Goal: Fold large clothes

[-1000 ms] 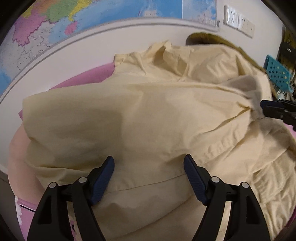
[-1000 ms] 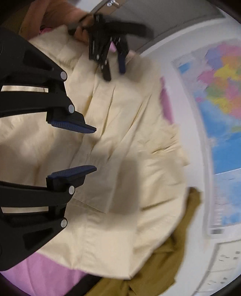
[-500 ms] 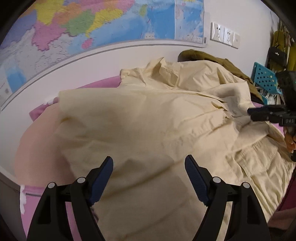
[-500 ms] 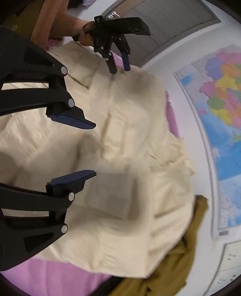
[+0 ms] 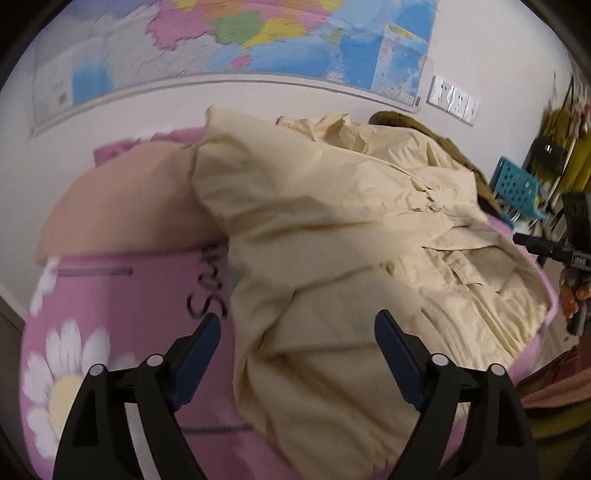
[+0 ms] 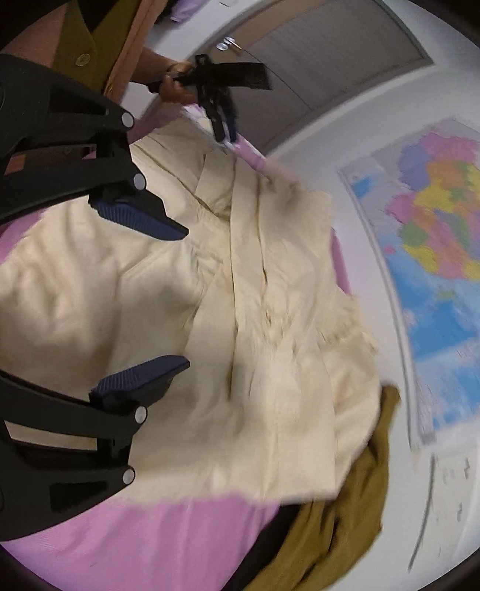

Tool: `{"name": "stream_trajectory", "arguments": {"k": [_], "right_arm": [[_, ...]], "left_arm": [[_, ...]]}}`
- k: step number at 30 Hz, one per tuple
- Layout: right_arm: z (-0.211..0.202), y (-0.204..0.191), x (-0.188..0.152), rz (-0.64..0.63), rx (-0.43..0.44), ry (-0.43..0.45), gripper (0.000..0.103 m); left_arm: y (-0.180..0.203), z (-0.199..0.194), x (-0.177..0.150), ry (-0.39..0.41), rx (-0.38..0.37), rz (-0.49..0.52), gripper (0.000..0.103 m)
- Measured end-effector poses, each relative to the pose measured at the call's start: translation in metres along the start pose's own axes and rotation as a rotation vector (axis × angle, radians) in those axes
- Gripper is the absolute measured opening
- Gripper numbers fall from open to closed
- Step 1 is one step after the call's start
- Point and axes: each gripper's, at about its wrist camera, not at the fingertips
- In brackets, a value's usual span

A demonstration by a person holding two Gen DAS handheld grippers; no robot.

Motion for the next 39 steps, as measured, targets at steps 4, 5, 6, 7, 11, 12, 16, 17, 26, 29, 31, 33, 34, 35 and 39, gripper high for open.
{"name": "stream_trajectory", "arguments": {"k": [4, 5, 6, 7, 11, 12, 16, 17, 26, 29, 31, 33, 34, 35, 39], "right_arm": [[-0.036, 0.039, -0.023, 0.132, -0.026, 0.088, 0.074], [-0.039, 0.048, -0.030, 0.163, -0.045, 0.093, 0.078], [-0.042, 0.061, -0.039, 0.203, -0.069, 0.087, 0.078], [-0.043, 0.069, -0.046, 0.233, -0.076, 0.077, 0.078], [-0.037, 0.088, -0.073, 0.325, 0.006, 0.034, 0.080], [-0.035, 0.088, -0.077, 0.330, 0.021, 0.033, 0.081], [-0.025, 0.084, -0.092, 0.334, 0.076, 0.005, 0.084], [-0.020, 0.081, -0.096, 0.330, 0.100, -0.005, 0.084], [0.009, 0.043, -0.094, 0.225, 0.215, -0.029, 0.070], [0.017, 0.046, -0.093, 0.281, 0.277, -0.022, 0.042], [0.014, 0.050, -0.092, 0.317, 0.307, -0.001, 0.025], [0.001, 0.046, -0.089, 0.319, 0.340, 0.044, 0.019], [-0.009, 0.042, -0.086, 0.311, 0.356, 0.071, 0.017], [-0.018, 0.037, -0.083, 0.303, 0.371, 0.098, 0.016], [-0.061, 0.003, -0.074, 0.214, 0.444, 0.184, 0.015]], "left_arm": [[-0.014, -0.001, -0.025, -0.035, -0.033, -0.081, 0.086], [-0.016, 0.001, -0.032, -0.049, -0.060, -0.106, 0.086], [-0.018, 0.002, -0.038, -0.058, -0.082, -0.126, 0.086], [-0.018, 0.003, -0.042, -0.064, -0.097, -0.138, 0.086], [-0.016, 0.003, -0.056, -0.056, -0.153, -0.174, 0.088], [-0.015, 0.002, -0.057, -0.057, -0.173, -0.181, 0.089], [-0.002, 0.005, -0.059, -0.065, -0.219, -0.176, 0.095], [0.002, 0.006, -0.059, -0.067, -0.239, -0.173, 0.096], [0.017, 0.019, -0.055, -0.045, -0.369, -0.211, 0.095], [0.018, 0.024, -0.051, -0.038, -0.308, -0.249, 0.059], [0.016, 0.025, -0.049, -0.045, -0.247, -0.281, 0.035], [0.011, 0.018, -0.045, -0.043, -0.252, -0.311, 0.025], [0.010, 0.009, -0.043, -0.026, -0.261, -0.315, 0.022], [0.011, -0.001, -0.039, -0.009, -0.258, -0.302, 0.020], [0.018, -0.048, -0.027, 0.084, -0.289, -0.245, 0.018]]}}
Point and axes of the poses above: each gripper's, at about its wrist camera, not at the fingertips, and z roughly the way its jaws point, y to its right, x to its top, and after that the axes turned 3 degrees about z, right-handed
